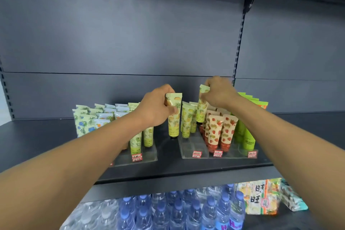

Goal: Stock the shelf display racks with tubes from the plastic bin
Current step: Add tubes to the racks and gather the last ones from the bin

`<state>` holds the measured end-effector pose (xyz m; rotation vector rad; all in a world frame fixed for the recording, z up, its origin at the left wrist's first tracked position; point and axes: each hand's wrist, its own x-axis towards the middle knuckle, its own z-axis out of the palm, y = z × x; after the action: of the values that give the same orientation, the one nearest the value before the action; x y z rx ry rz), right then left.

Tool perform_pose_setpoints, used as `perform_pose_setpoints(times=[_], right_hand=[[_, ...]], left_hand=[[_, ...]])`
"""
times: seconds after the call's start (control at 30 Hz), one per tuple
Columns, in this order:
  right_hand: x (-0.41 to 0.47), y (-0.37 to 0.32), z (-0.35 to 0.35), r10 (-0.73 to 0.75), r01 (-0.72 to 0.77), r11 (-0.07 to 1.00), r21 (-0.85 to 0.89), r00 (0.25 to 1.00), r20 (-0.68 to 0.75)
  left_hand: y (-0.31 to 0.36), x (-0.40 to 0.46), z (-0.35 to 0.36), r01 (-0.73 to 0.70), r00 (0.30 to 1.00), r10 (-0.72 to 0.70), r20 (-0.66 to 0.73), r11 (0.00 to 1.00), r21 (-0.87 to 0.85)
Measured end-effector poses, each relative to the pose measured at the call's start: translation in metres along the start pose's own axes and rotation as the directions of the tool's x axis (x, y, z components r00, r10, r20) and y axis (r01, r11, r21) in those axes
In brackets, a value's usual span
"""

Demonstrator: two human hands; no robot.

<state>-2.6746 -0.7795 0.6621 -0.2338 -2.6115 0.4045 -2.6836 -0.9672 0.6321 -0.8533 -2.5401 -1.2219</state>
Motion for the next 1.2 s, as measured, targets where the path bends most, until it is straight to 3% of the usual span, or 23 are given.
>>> perform_pose_setpoints(times=[0.3,0.83,1.2], right_hand=[[0.011,0.002,0.025,0.055,-0.053,0.974,-0.221,0.998,0.006],[0.018,0.004,0.049,-0.009,0.032,0.963,-0.267,0.996,0.086],[0.022,0.008,0.04,0.016,-0.003,0.987,-0.161,0.997,0.081]], left_hand=[[-0.013,0.018,0.0,-0.037,0.998,0.034,0.06,0.998,0.044],[-0.014,0.021,0.003,-0.084,0.993,0.076,0.095,0.993,0.082],[-0.009,0.025,0.013,-0.131,0.987,0.12,0.108,0.986,0.107]])
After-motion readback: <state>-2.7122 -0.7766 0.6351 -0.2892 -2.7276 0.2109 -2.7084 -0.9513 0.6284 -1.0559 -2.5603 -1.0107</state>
